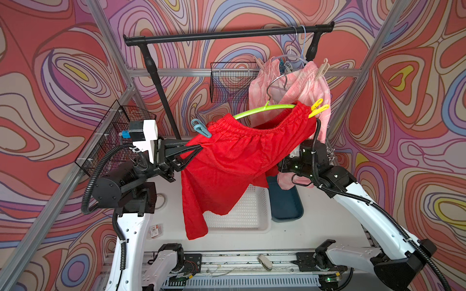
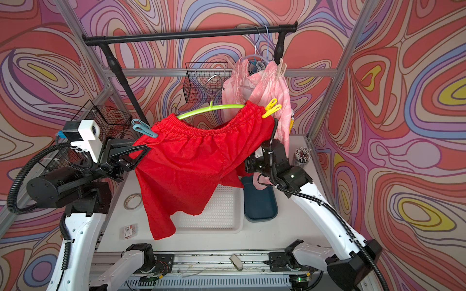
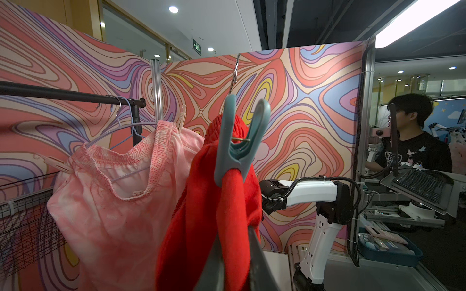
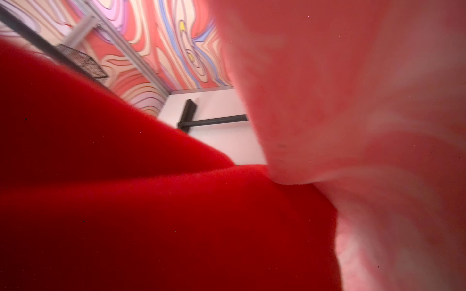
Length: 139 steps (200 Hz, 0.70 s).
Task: Remove the clothespins securing shorts to the hanger
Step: Adjust the shorts in the basket.
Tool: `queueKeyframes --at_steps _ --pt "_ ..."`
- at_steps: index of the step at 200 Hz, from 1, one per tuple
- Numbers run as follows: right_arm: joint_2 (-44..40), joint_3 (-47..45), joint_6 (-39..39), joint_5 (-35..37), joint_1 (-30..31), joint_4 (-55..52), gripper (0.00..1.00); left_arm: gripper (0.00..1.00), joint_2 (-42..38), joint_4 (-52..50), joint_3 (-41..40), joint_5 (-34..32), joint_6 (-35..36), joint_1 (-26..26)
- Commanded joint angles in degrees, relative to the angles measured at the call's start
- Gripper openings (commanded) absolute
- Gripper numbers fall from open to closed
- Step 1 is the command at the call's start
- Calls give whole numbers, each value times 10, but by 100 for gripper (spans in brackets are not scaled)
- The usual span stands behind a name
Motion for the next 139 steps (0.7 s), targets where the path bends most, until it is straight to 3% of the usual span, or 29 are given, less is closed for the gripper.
queueKeyframes --at_steps 1,36,80,139 --pt "9 18 -40 81 5 -48 10 0 0 -7 20 -26 26 -2" --pt "3 18 -75 114 -31 -72 10 0 1 -19 38 -23 33 -2" --pt "-3 -16 -93 11 -138 -42 10 0 9 -44 66 -25 48 -2" --pt "72 -2 -95 -120 -153 43 10 0 49 120 55 -31 -74 -2"
